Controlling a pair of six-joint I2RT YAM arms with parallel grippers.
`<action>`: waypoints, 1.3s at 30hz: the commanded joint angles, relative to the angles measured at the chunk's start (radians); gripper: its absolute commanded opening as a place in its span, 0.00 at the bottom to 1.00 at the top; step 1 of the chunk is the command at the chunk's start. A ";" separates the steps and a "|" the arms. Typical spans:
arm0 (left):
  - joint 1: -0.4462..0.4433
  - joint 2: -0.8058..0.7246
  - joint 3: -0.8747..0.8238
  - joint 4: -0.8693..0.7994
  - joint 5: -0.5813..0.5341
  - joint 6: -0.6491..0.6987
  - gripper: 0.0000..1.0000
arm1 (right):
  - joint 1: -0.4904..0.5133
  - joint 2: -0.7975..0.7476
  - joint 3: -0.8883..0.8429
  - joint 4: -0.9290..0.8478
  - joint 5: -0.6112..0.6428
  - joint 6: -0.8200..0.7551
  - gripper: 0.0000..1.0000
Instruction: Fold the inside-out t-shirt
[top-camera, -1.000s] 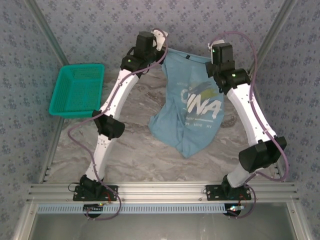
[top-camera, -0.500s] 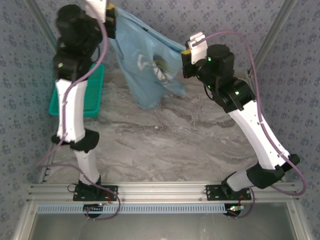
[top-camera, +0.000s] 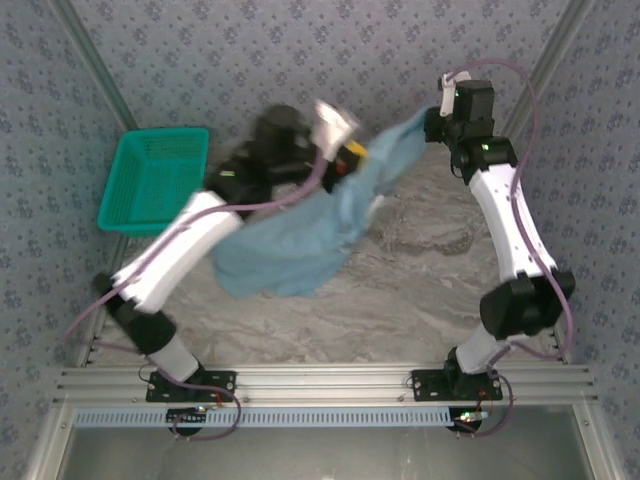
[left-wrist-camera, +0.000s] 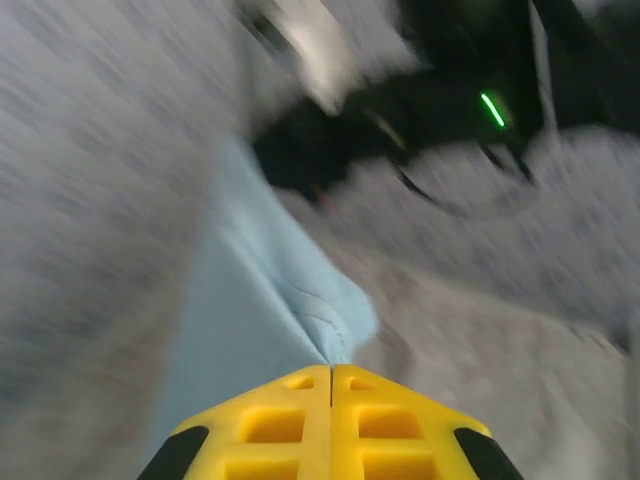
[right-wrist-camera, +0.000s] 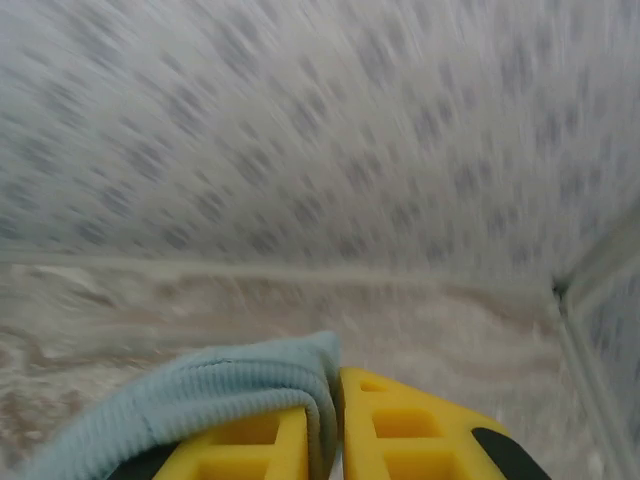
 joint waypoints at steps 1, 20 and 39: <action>-0.090 0.201 0.029 0.086 0.182 -0.119 0.00 | -0.079 0.102 0.041 -0.218 -0.065 0.088 0.32; 0.096 0.361 0.106 0.169 0.257 -0.387 0.00 | 0.044 -0.613 -0.922 0.096 -0.293 0.205 0.65; 0.132 0.366 0.168 0.086 0.278 -0.343 0.00 | 0.187 -0.352 -1.009 0.407 -0.138 0.002 0.28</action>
